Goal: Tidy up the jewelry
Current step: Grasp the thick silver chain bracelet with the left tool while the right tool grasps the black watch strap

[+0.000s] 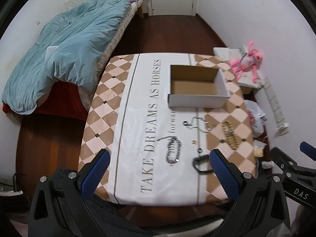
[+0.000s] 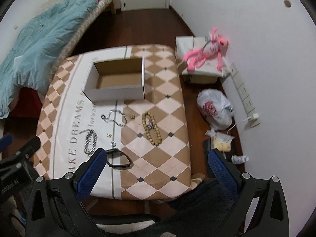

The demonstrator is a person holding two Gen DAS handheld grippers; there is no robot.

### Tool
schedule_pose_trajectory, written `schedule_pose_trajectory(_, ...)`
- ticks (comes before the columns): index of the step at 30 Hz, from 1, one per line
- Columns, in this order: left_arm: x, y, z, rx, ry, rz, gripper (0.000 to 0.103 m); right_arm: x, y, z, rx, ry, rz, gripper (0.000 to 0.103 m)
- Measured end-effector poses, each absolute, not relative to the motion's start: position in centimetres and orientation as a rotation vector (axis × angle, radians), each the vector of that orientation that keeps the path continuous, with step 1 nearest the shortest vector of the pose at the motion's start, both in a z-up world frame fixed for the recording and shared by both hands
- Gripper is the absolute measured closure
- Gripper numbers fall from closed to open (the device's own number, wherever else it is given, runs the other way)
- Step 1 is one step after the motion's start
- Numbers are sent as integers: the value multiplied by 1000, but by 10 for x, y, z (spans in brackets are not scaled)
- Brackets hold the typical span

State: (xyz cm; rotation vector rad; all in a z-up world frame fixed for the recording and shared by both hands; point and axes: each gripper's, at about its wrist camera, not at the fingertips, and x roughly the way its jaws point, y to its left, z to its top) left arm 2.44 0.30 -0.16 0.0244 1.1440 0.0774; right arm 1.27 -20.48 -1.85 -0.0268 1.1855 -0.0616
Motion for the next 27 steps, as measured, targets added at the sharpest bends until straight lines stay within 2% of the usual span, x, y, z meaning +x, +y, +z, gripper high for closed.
schedule_pose_trajectory(9,39,12,-85,83,1284,109,0,35,-191,-137,7,1357,-40,0)
schedule_pose_trajectory(12,37,19,-104,97,1311,126,0,38,-186,-168,28,1403,-21,6)
schedule_pose_trajectory(19,41,30,-136,100,1372,144,0,41,-173,-208,65,1463,31,34)
schedule_pose_trajectory(21,42,32,-143,96,1386,140,0,40,-169,-213,60,1471,42,47)
schedule_pose_trajectory(22,43,32,-145,97,1390,139,0,39,-167,-216,54,1474,46,59)
schedule_pose_trajectory(24,46,34,-150,91,1397,128,1,38,-164,-216,36,1454,50,76)
schedule_pose_trajectory(25,47,35,-153,79,1404,119,1,37,-163,-216,44,1450,55,94)
schedule_pose_trajectory(27,49,37,-158,49,1417,101,1,36,-165,-215,63,1449,46,95)
